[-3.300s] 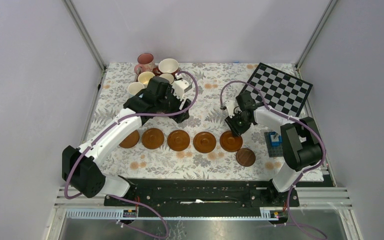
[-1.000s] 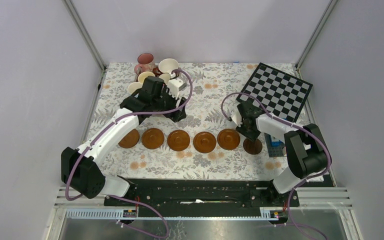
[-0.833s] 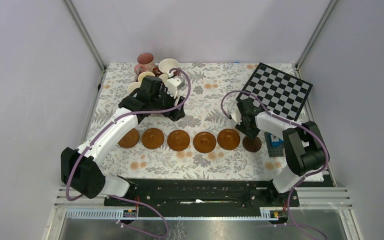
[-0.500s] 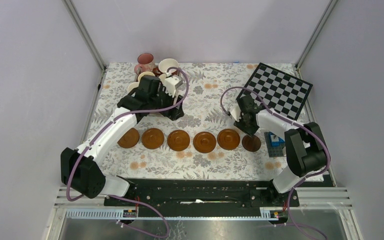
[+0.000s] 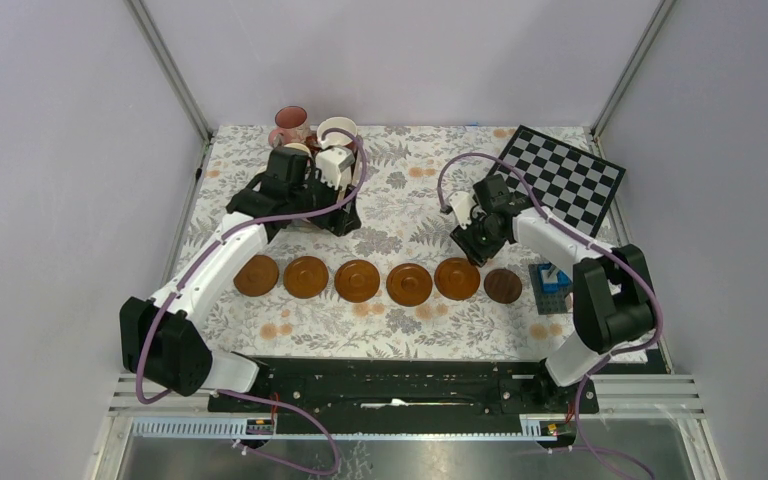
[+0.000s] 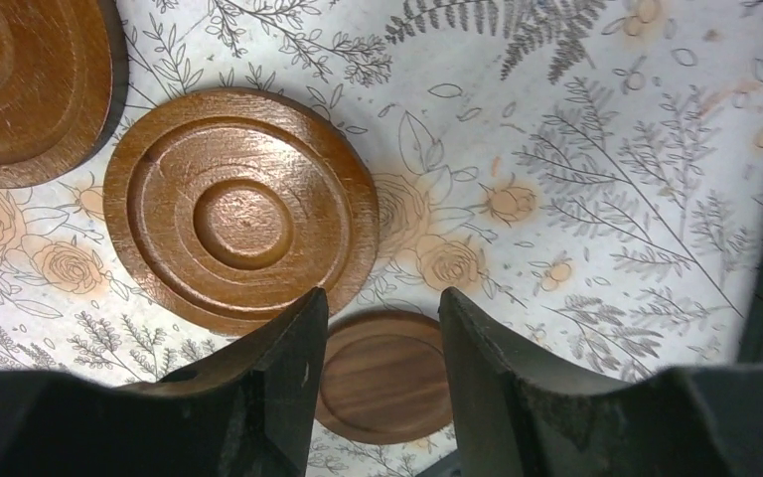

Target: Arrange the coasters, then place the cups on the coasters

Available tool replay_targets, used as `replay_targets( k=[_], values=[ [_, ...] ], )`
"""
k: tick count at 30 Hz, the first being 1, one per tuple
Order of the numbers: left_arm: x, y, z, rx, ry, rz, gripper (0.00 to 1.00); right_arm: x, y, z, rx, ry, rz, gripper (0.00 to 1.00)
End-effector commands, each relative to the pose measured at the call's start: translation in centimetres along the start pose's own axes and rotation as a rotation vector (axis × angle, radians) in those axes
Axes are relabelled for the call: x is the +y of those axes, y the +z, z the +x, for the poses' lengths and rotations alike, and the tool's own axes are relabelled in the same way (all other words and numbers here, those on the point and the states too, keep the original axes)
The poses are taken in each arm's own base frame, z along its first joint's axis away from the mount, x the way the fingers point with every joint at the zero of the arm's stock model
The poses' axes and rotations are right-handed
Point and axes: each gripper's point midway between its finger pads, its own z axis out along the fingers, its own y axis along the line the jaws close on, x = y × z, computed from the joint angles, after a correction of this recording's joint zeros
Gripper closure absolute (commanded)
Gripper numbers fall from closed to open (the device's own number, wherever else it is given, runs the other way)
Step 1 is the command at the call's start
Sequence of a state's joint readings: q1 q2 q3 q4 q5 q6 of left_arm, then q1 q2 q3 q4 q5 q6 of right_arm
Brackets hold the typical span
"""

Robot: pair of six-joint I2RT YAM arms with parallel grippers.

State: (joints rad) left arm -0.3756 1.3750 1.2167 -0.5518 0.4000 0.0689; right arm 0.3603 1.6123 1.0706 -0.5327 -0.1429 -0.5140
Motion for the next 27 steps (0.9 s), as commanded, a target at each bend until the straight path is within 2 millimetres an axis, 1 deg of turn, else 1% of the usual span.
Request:
replay_targets(
  k=[1, 9, 14, 16, 18, 22, 27],
  values=[
    [-0.7, -1.4, -1.5, -0.067, 0.009, 0.021, 0.31, 1.5, 0.8, -1.2, -0.017, 0.023, -0.083, 0.46],
    [-0.3, -1.4, -1.2, -0.061, -0.005, 0.020, 0.31, 2.6, 2.0, -1.7, -0.024, 0.025, -0.136, 0.44],
    [-0.1, -1.4, -1.0, -0.057, -0.011, 0.019, 0.31, 2.8, 2.5, -1.9, -0.021, 0.014, -0.139, 0.43],
    [0.0, -1.4, -0.9, -0.055, -0.013, 0.019, 0.31, 2.8, 2.7, -2.0, -0.021, 0.012, -0.135, 0.42],
    [0.1, -1.4, -0.8, -0.054, -0.016, 0.017, 0.30, 2.9, 3.0, -1.9, -0.017, 0.009, -0.137, 0.38],
    [0.3, -1.4, -0.6, -0.052, -0.018, 0.013, 0.30, 3.1, 3.6, -1.7, -0.008, -0.006, -0.133, 0.38],
    [0.4, -1.6, -0.6, -0.056, -0.018, 0.011, 0.30, 3.3, 4.4, -0.8, 0.023, -0.047, -0.111, 0.38]
  ],
)
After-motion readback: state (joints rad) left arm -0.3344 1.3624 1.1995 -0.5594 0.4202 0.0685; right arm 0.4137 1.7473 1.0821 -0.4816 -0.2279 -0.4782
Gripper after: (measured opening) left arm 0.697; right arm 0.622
